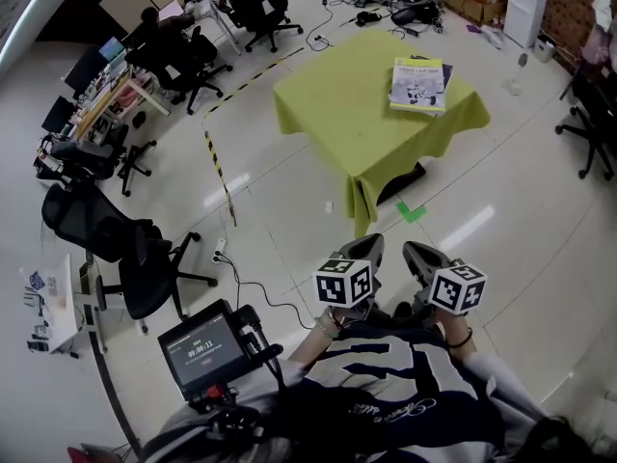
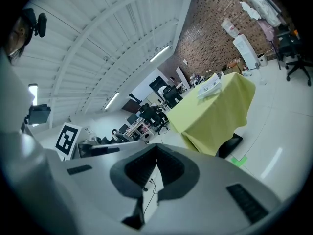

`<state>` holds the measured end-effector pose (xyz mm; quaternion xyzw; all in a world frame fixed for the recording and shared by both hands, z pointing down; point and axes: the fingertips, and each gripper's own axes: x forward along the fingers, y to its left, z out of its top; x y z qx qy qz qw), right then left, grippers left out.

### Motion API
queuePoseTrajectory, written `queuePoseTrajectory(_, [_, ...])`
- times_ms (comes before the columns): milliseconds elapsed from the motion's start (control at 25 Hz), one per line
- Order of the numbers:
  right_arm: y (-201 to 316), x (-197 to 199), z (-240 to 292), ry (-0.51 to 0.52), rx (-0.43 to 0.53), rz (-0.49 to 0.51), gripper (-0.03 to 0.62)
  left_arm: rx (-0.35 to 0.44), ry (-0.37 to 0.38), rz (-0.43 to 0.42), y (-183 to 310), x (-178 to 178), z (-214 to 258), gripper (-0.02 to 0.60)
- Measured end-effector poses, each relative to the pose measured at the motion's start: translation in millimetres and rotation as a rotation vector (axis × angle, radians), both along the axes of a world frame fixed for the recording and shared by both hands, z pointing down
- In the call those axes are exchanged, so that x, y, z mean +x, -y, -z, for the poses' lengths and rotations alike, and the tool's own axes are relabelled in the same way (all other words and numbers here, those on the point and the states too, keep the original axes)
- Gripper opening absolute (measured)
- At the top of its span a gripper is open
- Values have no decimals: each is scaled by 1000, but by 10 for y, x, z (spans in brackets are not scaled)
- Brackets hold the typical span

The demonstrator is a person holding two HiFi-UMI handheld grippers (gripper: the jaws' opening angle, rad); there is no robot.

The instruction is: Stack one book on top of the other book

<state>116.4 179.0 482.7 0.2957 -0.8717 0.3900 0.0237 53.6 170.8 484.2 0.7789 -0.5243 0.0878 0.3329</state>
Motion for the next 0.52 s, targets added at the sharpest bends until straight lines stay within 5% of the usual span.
queuePoseTrajectory(520, [-81, -266, 41, 0, 8, -16, -3, 17, -24, -5, -14, -299, 51, 5])
